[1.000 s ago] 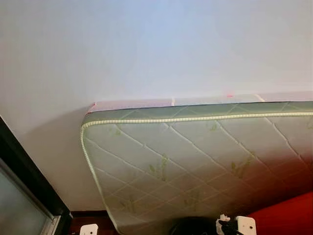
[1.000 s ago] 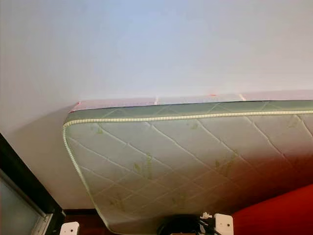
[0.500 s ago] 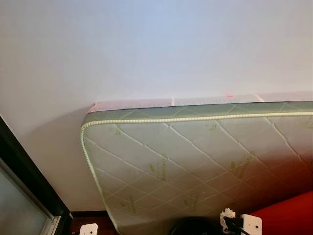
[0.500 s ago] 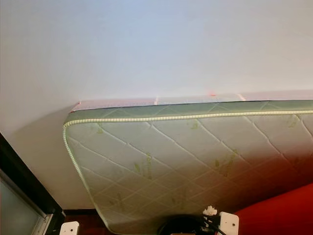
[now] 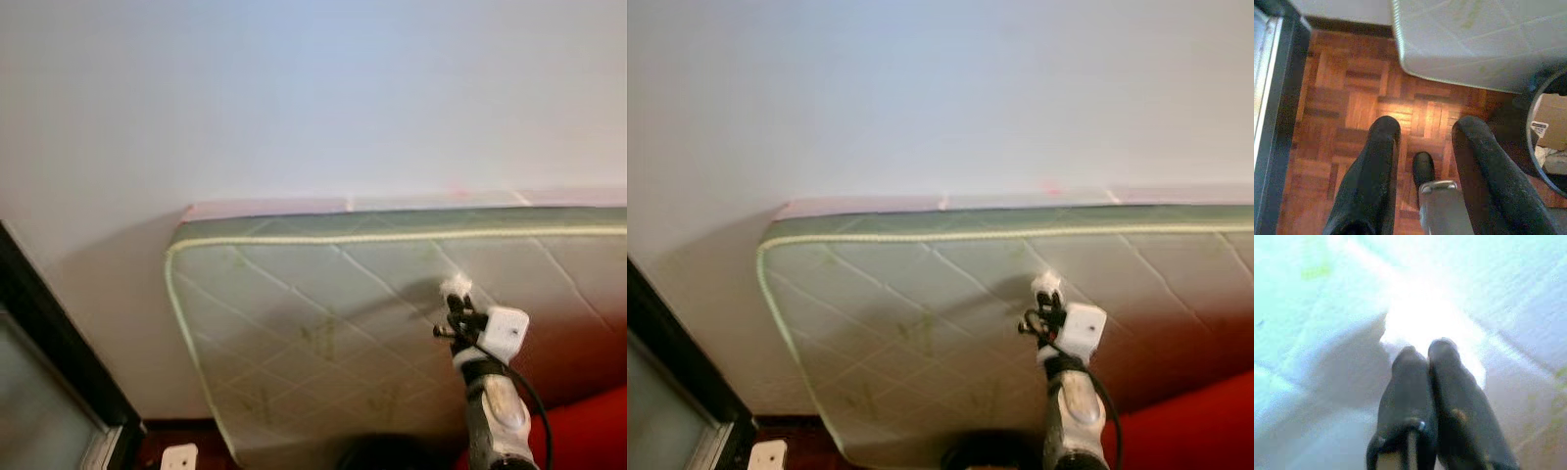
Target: Clean up the room
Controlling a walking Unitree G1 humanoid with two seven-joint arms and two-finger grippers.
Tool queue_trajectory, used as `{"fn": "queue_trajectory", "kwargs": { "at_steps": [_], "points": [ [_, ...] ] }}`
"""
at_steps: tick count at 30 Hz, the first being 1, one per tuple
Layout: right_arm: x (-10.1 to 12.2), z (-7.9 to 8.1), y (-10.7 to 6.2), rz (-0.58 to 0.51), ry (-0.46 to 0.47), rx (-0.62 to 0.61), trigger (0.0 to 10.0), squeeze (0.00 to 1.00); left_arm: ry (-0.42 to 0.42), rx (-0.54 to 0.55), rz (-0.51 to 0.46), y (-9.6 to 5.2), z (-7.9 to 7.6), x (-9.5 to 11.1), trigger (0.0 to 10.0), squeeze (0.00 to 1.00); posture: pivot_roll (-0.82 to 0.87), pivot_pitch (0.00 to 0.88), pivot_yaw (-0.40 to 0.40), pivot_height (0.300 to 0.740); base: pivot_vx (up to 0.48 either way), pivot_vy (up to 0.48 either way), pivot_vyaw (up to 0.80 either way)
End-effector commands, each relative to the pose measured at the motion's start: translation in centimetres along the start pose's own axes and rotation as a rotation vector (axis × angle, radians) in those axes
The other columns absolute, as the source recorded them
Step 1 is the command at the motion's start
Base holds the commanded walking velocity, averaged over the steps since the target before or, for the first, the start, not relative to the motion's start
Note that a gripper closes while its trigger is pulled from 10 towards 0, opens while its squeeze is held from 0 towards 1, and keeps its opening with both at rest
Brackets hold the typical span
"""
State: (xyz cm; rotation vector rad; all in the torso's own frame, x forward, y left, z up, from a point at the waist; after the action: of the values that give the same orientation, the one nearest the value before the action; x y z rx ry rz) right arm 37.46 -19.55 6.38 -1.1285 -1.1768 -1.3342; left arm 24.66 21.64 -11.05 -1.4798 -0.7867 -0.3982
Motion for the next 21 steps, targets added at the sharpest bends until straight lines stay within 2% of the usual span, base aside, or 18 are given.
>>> {"fn": "queue_trajectory", "kwargs": {
  "at_steps": [1, 7, 8, 9, 11, 12, 14, 18, 21],
  "points": [
    [-3.2, -0.2, -2.1, 0.099, 0.040, -0.012, 10.0, 0.00, 0.005, 0.011, 0.019, -0.1, 0.5, -0.6, 10.0, 0.00, -0.04, 0.000, 0.018, 0.740, 0.000, 0.000, 0.00],
    [-4.6, -0.4, -3.3, 0.154, 0.003, -0.004, 10.0, 0.00, 0.006, 0.013, 0.019, -0.1, 0.5, -0.6, 10.0, 0.00, -0.04, 0.000, 0.014, 0.740, 0.000, 0.000, 0.00],
    [-6.3, -0.8, -4.4, 0.242, -0.004, -0.007, 10.0, 0.00, 0.005, 0.013, 0.018, -0.1, 0.5, -0.5, 10.0, 0.00, -0.04, 0.000, 0.015, 0.740, 0.000, 0.000, 0.00],
    [-6.8, -1.0, -4.8, 0.267, -0.006, -0.007, 10.0, 0.00, 0.004, 0.014, 0.017, -0.1, 0.5, -0.5, 10.0, 0.00, -0.04, 0.000, 0.015, 0.740, 0.000, 0.000, 0.00],
    [-9.4, -1.1, -6.4, 0.411, -0.012, 0.009, 10.0, 0.00, 0.005, 0.014, 0.018, -0.1, 0.6, -0.5, 10.0, 0.00, -0.05, 0.000, 0.018, 0.740, 0.000, 0.000, 0.00],
    [-9.4, -1.1, -6.4, 0.411, -0.012, 0.009, 10.0, 0.00, 0.005, 0.014, 0.018, -0.1, 0.6, -0.5, 10.0, 0.00, -0.05, 0.000, 0.018, 0.740, 0.000, 0.000, 0.00],
    [-13.0, -1.3, -9.6, 0.620, -0.024, 0.002, 10.0, 0.00, 0.007, 0.011, 0.021, -0.1, 0.5, -0.6, 10.0, 0.00, -0.05, 0.000, 0.020, 0.740, 0.000, 0.000, 0.00],
    [-14.1, -0.8, -10.7, 0.694, -0.017, 0.021, 10.0, 0.00, 0.008, 0.011, 0.022, -0.1, 0.5, -0.6, 10.0, 0.00, -0.05, 0.000, 0.020, 0.740, 0.000, 0.000, 0.00],
    [-14.5, -0.5, -10.7, 0.725, 0.003, 0.010, 10.0, 0.00, 0.009, 0.013, 0.021, -0.2, 0.6, -0.6, 10.0, 0.00, -0.03, 0.000, 0.026, 0.740, 0.000, 0.000, 0.00]
  ]
}}
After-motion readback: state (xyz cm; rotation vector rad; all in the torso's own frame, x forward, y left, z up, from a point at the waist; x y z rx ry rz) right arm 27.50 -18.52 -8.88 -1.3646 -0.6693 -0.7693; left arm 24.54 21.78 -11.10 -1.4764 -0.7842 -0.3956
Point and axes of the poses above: a point about 5 cm out from each wrist's last joint towards the gripper, its own y axis pointing out of the wrist towards the gripper, its own x axis along the axis of the wrist's last joint, z = x × y, the point moved 6 cm from there along y, pointing out of the wrist towards the gripper, and after that the axes turned 6 degrees about -y, right-handed, at the moved point
